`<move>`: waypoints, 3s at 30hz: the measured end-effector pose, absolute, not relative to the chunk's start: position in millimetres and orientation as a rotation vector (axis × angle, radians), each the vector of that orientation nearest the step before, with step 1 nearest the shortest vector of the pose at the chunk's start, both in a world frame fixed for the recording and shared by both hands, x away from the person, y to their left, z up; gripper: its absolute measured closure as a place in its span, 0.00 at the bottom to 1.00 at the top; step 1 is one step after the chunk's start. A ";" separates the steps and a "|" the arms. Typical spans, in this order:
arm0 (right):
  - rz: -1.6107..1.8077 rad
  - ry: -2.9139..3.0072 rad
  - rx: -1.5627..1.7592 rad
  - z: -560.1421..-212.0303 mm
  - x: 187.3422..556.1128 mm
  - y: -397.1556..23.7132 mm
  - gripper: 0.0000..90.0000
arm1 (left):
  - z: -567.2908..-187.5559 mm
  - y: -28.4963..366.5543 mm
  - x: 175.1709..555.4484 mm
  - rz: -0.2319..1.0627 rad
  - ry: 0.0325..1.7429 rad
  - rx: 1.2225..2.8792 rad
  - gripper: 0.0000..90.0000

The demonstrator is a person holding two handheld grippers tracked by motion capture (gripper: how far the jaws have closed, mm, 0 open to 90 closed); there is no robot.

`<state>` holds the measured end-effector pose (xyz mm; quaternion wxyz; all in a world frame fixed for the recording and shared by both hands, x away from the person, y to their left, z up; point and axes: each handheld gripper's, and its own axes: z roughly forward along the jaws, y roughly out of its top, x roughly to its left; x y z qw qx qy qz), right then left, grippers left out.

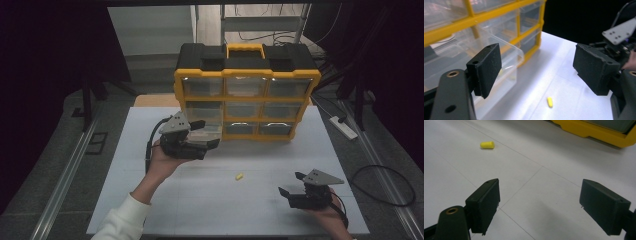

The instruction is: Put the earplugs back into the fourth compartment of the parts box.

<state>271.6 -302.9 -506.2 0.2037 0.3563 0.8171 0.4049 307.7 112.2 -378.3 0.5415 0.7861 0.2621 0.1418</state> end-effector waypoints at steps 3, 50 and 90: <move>1.128 2.280 0.995 -506.3 271.6 -302.7 0.19 | -383.4 111.3 301.9 0.307 0.611 1.882 0.25; 1.123 2.290 0.991 -507.1 271.2 -302.4 0.19 | -474.2 20.3 324.6 0.105 0.616 2.291 0.25; 1.109 2.292 0.985 -507.7 270.5 -302.6 0.20 | -516.2 -18.2 344.1 0.128 0.594 2.494 0.74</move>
